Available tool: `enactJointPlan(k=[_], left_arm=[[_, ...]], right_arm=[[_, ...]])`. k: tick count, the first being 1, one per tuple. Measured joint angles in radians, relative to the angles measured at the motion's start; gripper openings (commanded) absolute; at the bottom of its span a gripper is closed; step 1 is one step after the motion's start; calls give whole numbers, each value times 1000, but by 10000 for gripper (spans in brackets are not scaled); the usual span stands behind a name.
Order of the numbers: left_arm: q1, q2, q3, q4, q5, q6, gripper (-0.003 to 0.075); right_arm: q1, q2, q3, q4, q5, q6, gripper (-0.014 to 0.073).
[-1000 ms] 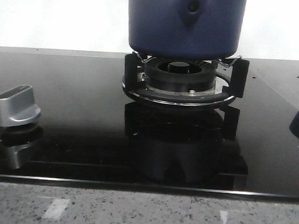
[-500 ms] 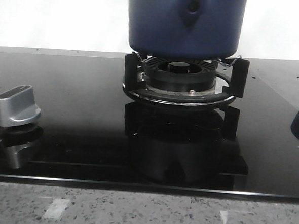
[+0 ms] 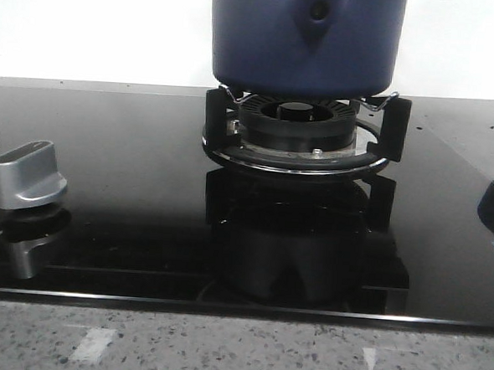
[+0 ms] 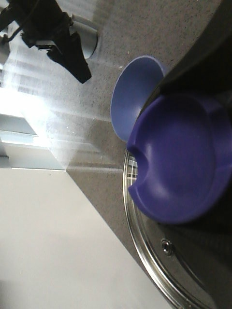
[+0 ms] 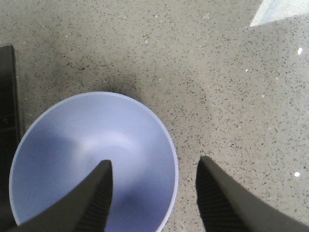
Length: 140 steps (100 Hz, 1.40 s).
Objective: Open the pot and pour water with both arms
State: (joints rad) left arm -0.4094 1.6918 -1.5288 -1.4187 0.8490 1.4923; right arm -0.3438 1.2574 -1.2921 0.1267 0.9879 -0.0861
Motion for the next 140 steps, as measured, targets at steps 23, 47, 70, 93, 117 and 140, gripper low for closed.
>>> enactJointPlan(k=[23,47,70,93,117,140], left_arm=[[-16,47,0,0,-7,21,229],[-16,79,0,-10,-17,23,229],[-16,79,0,-10,-52,23,229],[-16,79,0,-24,-65,23,229],[-16,79,0,-27,-35,23,229],[-16,81,0,-27,-26,23,229]], right_arm=[[0,-2,0,0,9,-2,352],[0,-2,0,1,13,-2,352],[0,-2,0,1,13,-2,352],[0,-2,0,8,13,-2,352],[0,-2,0,12,13,-2,352],[0,-2,0,19,13,-2,352]])
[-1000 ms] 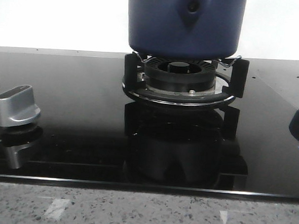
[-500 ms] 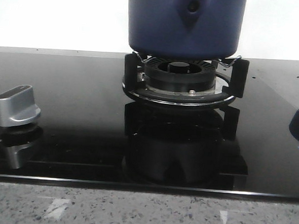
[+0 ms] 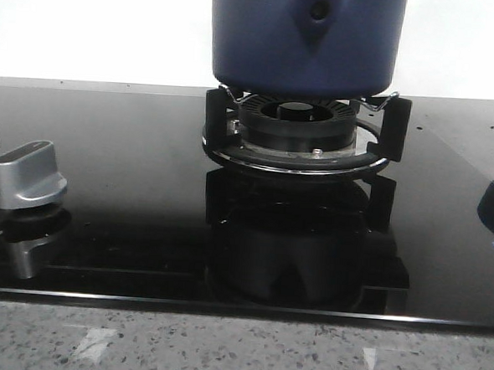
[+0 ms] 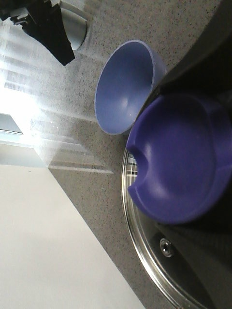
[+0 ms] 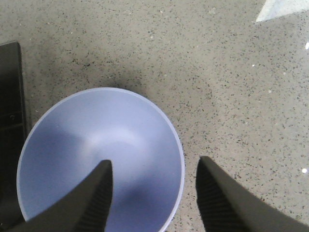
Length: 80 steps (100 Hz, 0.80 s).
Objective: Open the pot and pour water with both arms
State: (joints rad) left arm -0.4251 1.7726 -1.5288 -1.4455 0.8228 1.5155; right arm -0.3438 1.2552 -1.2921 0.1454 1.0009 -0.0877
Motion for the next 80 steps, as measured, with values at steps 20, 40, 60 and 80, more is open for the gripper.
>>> enactJointPlan(k=[20,40,60,80], left_arm=[[0,14,0,-7,3,0,229],[0,24,-2,-21,7,0,229],[0,24,-2,-21,7,0,235],[0,24,-2,-19,7,2,461]], right_arm=[[0,0,0,2,0,0,352],[0,0,0,4,0,0,352],[0,0,0,6,0,0,352],[0,0,0,6,0,0,352]])
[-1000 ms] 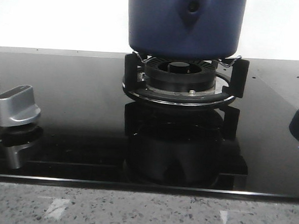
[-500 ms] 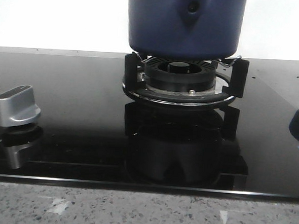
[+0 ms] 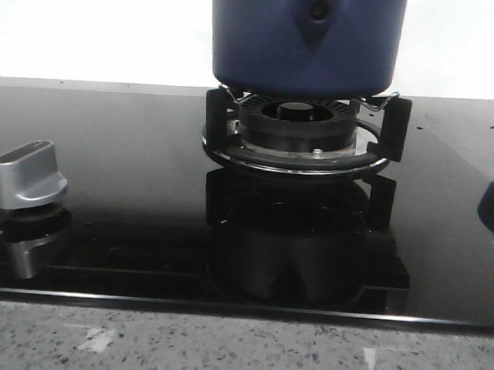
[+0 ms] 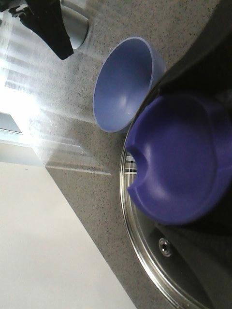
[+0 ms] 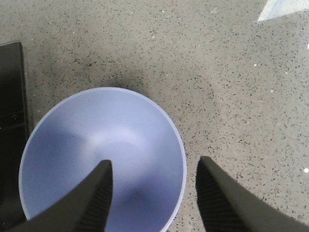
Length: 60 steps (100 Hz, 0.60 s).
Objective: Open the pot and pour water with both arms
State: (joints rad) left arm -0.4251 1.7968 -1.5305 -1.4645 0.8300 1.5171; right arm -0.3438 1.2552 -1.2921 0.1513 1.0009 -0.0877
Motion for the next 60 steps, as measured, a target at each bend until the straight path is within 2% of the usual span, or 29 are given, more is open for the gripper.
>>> enactJointPlan(k=[9,17,43,52,60], left_arm=[[0,0,0,-2,0,0,567],[0,0,-4,-8,3,0,598],[66,-57,-89,-8,76,0,589],[119,-106,-118,-10,103,0,554],[175,-152,-131,-10,119,-5,488]], right_arm=[[0,0,0,0,0,0,352],[0,0,0,0,0,0,352],[0,0,0,0,0,0,352],[0,0,0,6,0,0,351],[9,0,0,36,0,-10,346]])
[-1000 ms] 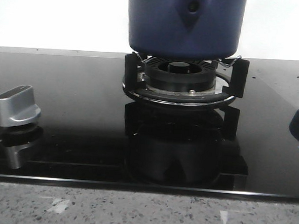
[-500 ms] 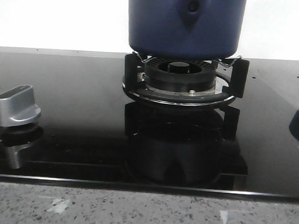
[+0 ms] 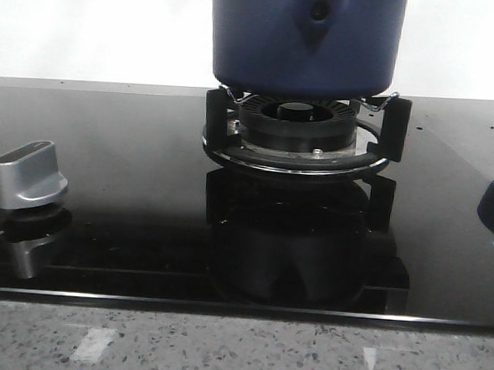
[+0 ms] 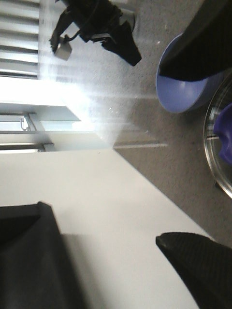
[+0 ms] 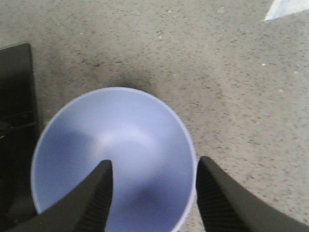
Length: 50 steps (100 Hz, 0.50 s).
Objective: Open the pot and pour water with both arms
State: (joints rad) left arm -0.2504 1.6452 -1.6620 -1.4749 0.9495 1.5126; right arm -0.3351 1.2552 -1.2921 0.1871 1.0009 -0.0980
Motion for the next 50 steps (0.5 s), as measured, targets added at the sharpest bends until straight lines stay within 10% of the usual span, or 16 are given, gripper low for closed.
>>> enactJointPlan(k=[29,50], left_arm=[[185,-133,-2,2,30,-137,-13],[262,-202,-2,90,64,-210,-20]], right_arm=[[76,-6,0,266,-51,-151,31],[155,-32,0,515,-198,-319,-47]])
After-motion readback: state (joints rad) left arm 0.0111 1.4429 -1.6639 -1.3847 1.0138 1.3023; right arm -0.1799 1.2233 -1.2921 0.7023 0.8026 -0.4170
